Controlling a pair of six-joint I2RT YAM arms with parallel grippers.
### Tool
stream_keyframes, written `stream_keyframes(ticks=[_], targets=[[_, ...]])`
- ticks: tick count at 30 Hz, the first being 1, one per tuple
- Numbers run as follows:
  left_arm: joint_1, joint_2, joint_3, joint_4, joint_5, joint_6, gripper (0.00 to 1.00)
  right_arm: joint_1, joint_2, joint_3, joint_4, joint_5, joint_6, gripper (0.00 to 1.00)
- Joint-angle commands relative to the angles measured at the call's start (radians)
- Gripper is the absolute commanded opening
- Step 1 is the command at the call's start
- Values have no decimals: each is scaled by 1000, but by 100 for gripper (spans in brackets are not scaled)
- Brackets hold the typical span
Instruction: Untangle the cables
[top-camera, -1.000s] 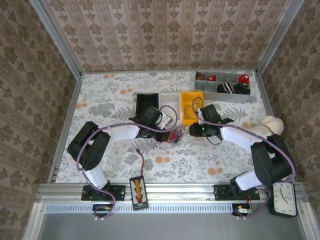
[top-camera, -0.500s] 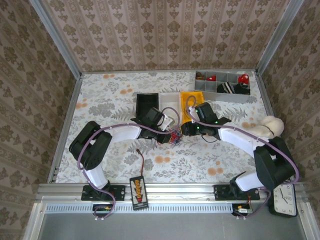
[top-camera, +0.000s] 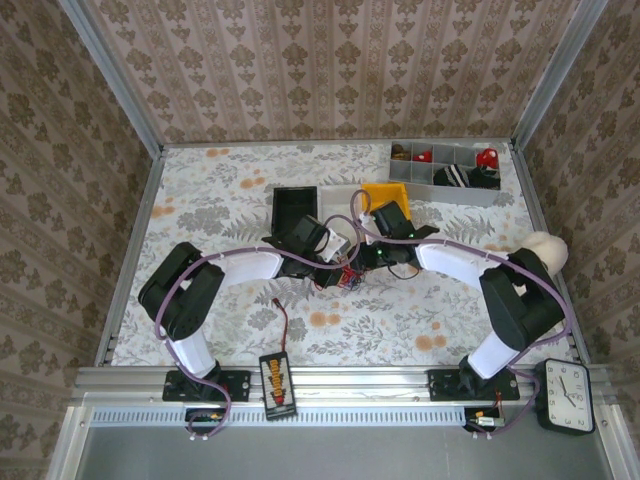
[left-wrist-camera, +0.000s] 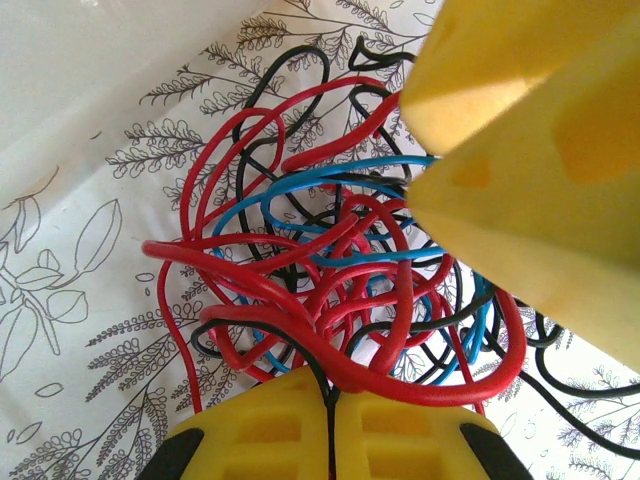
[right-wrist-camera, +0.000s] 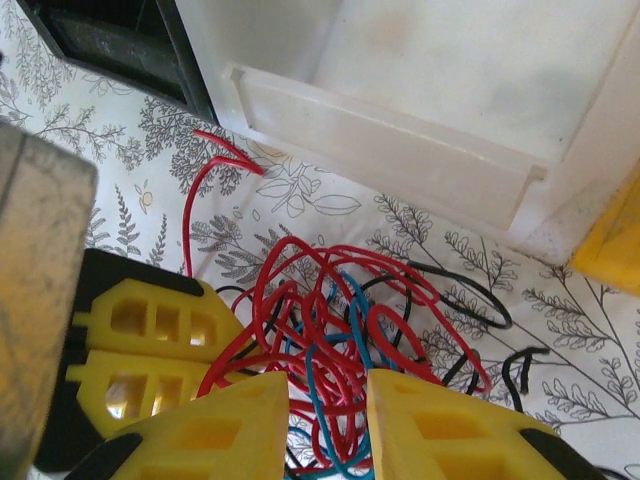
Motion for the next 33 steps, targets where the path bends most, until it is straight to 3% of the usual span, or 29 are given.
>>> stream_keyframes(ticks=[1, 15, 33], targets=[[-8, -9, -2, -12, -1, 25, 0, 5, 34, 39, -33, 18, -27, 28], [-6, -7, -3, -10, -1, 22, 0, 5, 54, 7, -43, 11, -26, 30], [-6, 1, 6, -24, -13, 13, 0, -8, -86, -61, -71, 42, -26, 6]])
